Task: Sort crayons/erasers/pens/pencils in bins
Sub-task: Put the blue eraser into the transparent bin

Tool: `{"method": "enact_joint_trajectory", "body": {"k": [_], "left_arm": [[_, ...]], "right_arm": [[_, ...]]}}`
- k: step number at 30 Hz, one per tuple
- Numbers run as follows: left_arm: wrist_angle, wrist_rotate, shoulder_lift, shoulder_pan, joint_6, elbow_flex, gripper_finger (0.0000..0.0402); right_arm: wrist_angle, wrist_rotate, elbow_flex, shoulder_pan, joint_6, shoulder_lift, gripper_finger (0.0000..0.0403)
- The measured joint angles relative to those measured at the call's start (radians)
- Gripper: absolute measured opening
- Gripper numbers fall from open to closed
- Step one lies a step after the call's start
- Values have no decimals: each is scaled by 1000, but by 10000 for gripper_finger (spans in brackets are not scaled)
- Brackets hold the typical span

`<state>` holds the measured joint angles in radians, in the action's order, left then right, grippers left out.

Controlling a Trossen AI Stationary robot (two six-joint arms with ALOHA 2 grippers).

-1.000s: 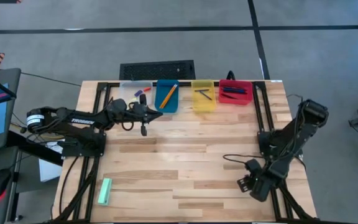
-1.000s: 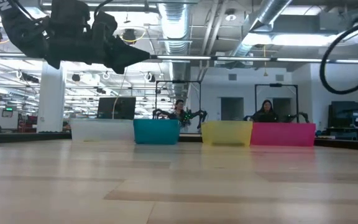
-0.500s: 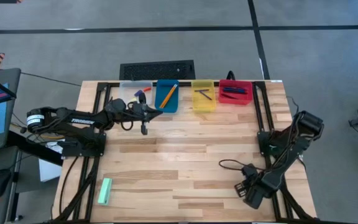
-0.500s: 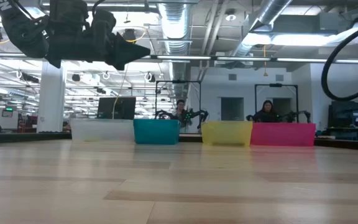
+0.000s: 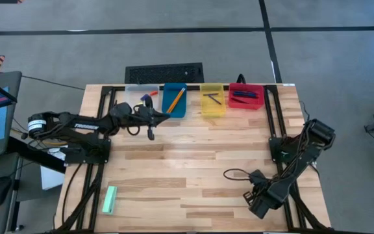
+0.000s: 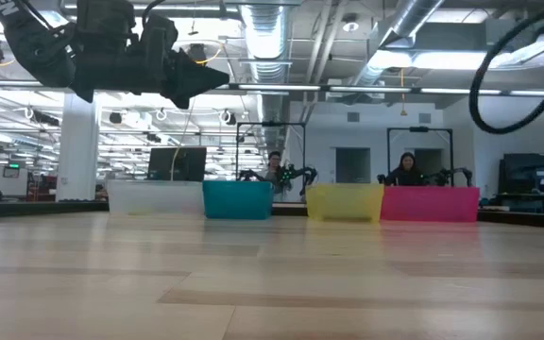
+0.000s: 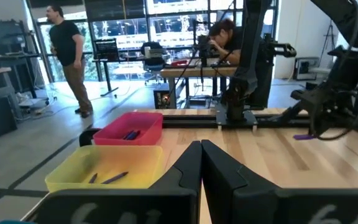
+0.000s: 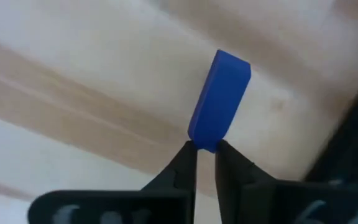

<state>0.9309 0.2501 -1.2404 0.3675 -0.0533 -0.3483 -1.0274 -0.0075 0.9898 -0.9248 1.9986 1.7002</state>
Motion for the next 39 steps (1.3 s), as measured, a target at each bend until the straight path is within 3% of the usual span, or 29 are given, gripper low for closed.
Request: {"method": "enact_joint_trajectory", "body": {"k": [6, 12, 15, 17, 21, 27, 31, 35, 39], "left_arm": [[-48, 0, -1, 14, 55, -29, 0], [-248, 11, -6, 12, 119, -72, 0], [-318, 47, -6, 11, 145, -73, 5], [-363, 61, -6, 5, 152, -73, 15], [-404, 59, -6, -11, 160, -73, 43], [-399, 51, -6, -23, 143, -73, 84], [-401, 31, -6, -23, 144, -73, 95], [-402, 29, -6, -24, 144, -73, 96], [-404, 28, -6, -26, 145, -73, 92]], "right_arm": [[-100, 138, 44, 45, -150, -4, 32], [-96, 318, 45, 159, -451, -4, 18], [-78, 322, 45, 233, -573, -4, 15], [-68, 260, 45, 257, -581, -5, 16], [-56, 102, 45, 254, -348, -24, 39], [-32, 89, 45, 179, 122, -26, 119], [-1, 77, 21, 129, 315, -22, 172], [18, 32, 3, 136, 350, 11, 199], [17, 31, -3, 160, 356, 65, 200]]}}
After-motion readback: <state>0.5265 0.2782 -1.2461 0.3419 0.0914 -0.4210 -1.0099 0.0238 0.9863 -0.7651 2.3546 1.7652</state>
